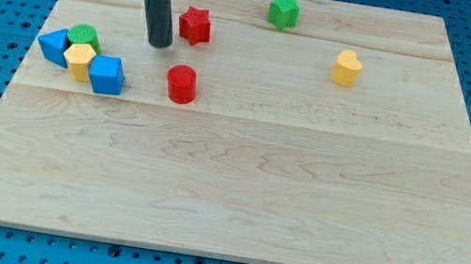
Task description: Move the red star near the green star
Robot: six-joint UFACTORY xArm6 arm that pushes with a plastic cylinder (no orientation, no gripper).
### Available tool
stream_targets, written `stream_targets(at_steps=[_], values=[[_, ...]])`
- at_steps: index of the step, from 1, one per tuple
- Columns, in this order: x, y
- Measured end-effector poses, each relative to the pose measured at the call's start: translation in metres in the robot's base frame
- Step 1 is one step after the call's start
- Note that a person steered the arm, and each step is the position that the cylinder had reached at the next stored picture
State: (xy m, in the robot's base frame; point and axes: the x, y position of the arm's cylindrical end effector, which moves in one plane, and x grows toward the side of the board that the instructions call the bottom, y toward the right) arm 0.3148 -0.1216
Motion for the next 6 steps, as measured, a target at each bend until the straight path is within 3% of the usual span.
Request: stream_targets(at_steps=[1,2,4,6], values=[[-0.031,0.058],[-0.023,0.085],[0.081,0.182],[0.106,0.05]])
